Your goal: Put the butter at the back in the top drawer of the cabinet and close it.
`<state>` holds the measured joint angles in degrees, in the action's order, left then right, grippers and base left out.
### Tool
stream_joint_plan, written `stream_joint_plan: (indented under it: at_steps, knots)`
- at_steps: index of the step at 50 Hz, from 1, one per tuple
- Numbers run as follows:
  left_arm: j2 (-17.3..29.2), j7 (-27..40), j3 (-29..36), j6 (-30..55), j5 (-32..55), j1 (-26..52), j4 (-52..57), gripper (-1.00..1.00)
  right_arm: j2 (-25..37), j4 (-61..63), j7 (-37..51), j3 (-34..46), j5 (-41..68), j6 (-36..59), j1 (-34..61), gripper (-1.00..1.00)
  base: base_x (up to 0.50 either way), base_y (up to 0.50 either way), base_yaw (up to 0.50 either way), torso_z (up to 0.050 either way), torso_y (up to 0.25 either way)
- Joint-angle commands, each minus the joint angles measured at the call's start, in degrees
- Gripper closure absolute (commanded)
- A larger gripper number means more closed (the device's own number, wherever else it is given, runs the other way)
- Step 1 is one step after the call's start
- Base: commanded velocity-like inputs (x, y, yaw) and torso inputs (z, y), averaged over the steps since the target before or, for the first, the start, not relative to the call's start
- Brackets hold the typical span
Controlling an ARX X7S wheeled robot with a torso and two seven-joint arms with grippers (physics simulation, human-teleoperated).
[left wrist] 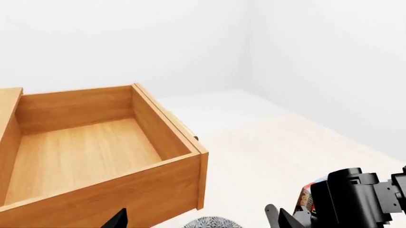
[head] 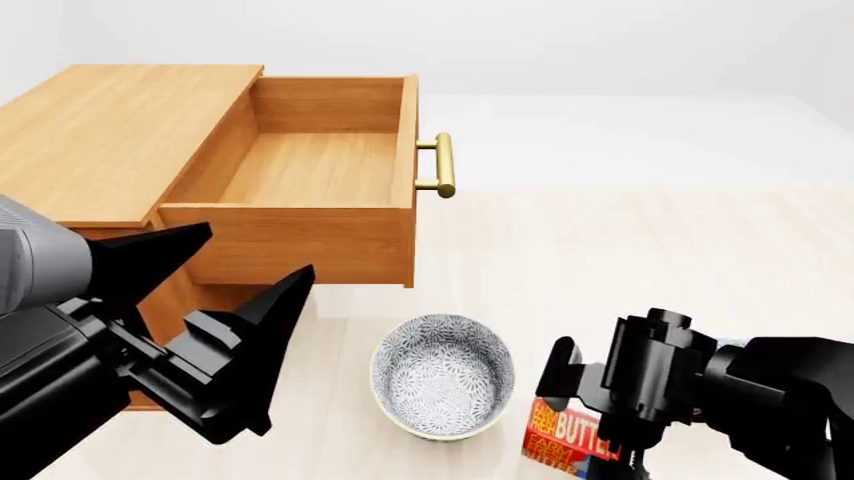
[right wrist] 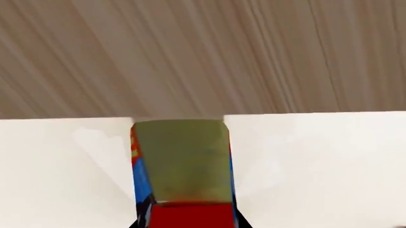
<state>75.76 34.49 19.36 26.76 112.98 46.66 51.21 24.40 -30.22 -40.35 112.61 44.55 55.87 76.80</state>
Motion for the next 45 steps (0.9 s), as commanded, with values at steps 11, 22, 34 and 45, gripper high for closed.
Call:
stream_joint_plan:
  at_steps: [11, 22, 34, 45]
  knots:
    - [0.4, 0.1, -0.8, -0.3, 0.2, -0.7, 0.3, -1.0, 1.6, 3.2, 3.1, 0.1, -0.8, 0.3, 0.0, 1.0, 0.0, 0.0, 0.0, 0.0, 0.0]
    - [0.6, -0.1, -1.2, -0.5, 0.1, -1.3, 0.4, -1.0, 6.3, 13.2, 7.0, -0.7, 0.8, 4.3, 4.1, 1.0, 0.0, 0.0, 0.0, 0.0, 0.0]
    - [0.9, -0.2, -1.8, -0.7, 0.3, -1.6, 0.5, -1.0, 10.5, 22.1, 10.2, -1.7, 2.7, 9.0, 8.4, 1.0, 0.0, 0.0, 0.0, 0.0, 0.0]
    - [1.6, -0.6, -2.5, -1.2, 0.3, -2.5, 0.7, -1.0, 14.5, 30.2, 12.9, -3.0, 4.7, 12.6, 12.3, 1.0, 0.0, 0.0, 0.0, 0.0, 0.0]
